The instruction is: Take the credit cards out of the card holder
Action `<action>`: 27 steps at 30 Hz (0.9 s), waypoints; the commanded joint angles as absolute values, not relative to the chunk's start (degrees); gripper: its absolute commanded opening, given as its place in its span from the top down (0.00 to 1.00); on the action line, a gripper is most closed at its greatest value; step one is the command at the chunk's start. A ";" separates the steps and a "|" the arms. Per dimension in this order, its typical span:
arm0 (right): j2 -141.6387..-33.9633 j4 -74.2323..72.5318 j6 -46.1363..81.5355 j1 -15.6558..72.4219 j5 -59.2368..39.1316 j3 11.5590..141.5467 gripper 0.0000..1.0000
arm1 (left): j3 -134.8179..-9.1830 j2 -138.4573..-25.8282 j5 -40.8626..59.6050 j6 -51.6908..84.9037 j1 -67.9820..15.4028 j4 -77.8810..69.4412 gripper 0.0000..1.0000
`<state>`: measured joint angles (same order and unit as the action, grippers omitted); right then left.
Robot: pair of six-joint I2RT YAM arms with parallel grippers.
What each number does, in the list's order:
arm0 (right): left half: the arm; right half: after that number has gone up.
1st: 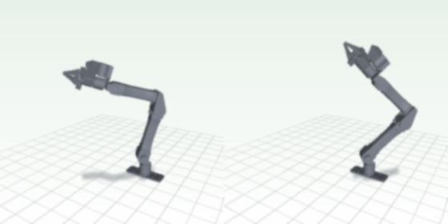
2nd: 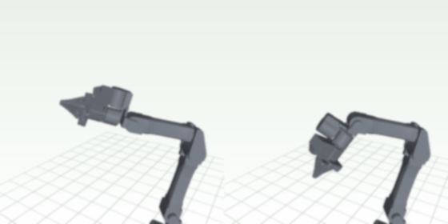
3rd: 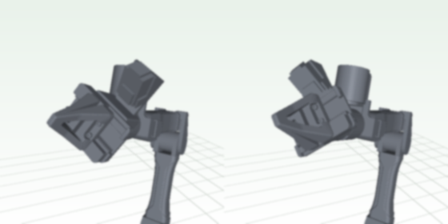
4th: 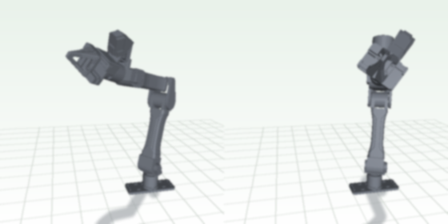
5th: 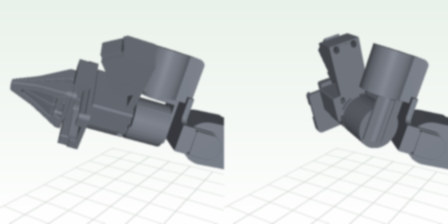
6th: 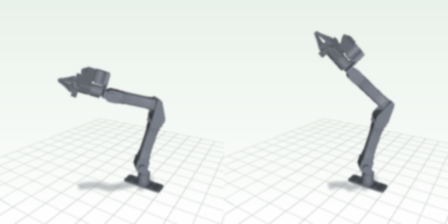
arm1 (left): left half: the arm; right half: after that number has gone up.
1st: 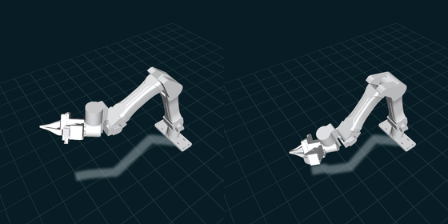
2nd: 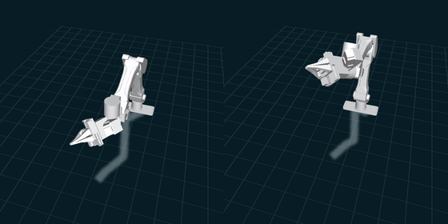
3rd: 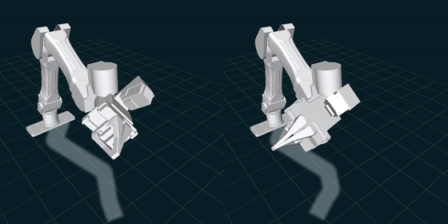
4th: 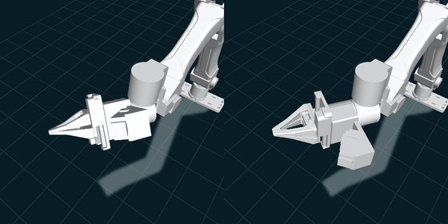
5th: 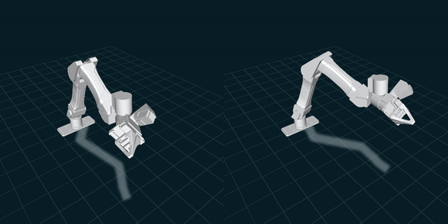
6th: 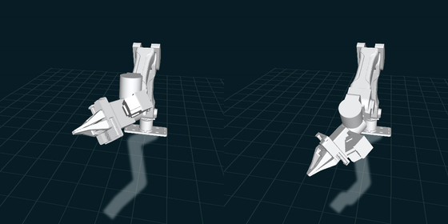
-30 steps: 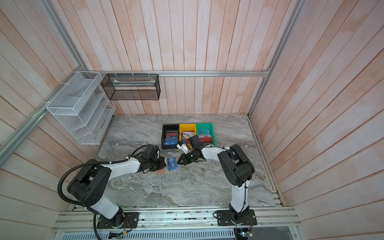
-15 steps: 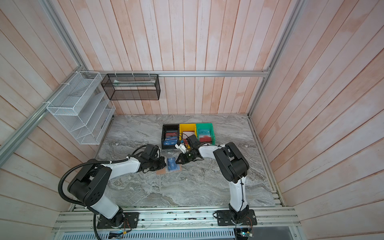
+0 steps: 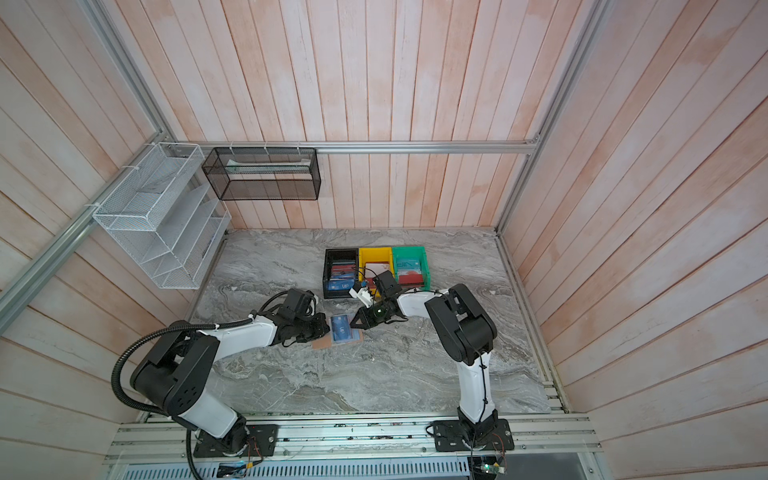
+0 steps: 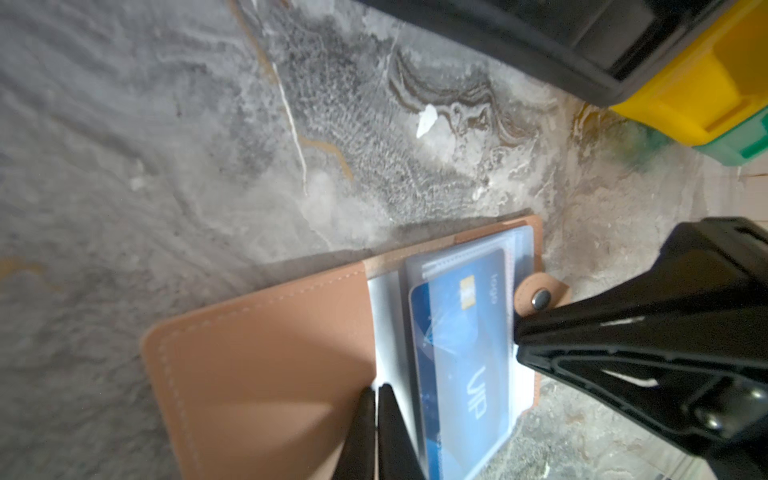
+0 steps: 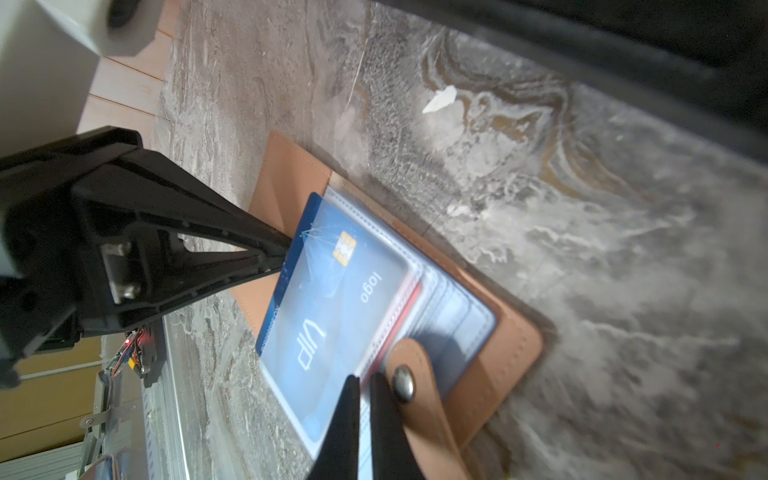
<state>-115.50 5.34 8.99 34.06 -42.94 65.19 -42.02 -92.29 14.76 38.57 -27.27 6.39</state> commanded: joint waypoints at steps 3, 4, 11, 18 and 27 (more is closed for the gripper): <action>-117.03 7.84 8.79 34.48 -40.30 63.31 0.88 | -40.25 -90.79 16.00 38.49 -26.37 4.20 0.86; -116.92 7.85 8.79 34.50 -40.25 63.29 0.88 | -40.07 -90.87 16.59 38.63 -26.37 3.40 0.84; -117.10 8.22 8.53 34.53 -40.20 63.37 0.88 | -39.18 -92.01 21.48 40.16 -26.19 -2.42 0.80; -117.04 8.33 8.44 34.54 -40.25 63.33 0.88 | -38.75 -92.37 22.89 40.56 -25.92 -3.90 0.81; -117.14 8.48 8.26 34.54 -40.34 63.29 0.88 | -37.50 -93.43 24.30 41.40 -25.49 -5.71 0.82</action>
<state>-115.50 5.30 8.95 34.06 -42.94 65.19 -38.39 -92.42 23.24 41.01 -25.76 -4.19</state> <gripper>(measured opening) 0.115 0.186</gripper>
